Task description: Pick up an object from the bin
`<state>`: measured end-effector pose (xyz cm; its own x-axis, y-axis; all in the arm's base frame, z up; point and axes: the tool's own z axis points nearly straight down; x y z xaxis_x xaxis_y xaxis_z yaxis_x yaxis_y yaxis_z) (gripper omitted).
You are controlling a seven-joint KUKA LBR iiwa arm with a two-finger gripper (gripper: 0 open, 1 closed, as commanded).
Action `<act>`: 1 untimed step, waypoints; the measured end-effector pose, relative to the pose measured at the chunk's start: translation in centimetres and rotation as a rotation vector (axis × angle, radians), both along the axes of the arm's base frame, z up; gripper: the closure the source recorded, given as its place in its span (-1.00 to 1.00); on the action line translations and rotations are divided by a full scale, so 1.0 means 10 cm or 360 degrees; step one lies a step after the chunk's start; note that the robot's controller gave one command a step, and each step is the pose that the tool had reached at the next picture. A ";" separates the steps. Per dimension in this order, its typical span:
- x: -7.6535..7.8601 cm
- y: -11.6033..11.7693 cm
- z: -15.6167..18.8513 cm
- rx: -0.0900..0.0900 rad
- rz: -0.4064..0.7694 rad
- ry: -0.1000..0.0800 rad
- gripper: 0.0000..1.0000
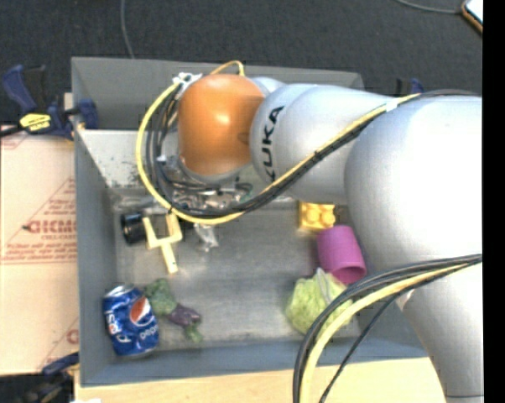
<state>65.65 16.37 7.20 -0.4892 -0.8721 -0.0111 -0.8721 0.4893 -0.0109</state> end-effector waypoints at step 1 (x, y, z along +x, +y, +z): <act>-0.02 0.22 0.00 0.0005 0.0184 -0.0005 1.00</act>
Offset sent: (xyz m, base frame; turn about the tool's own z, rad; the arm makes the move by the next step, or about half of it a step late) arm 0.0000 0.0000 0.0000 0.0000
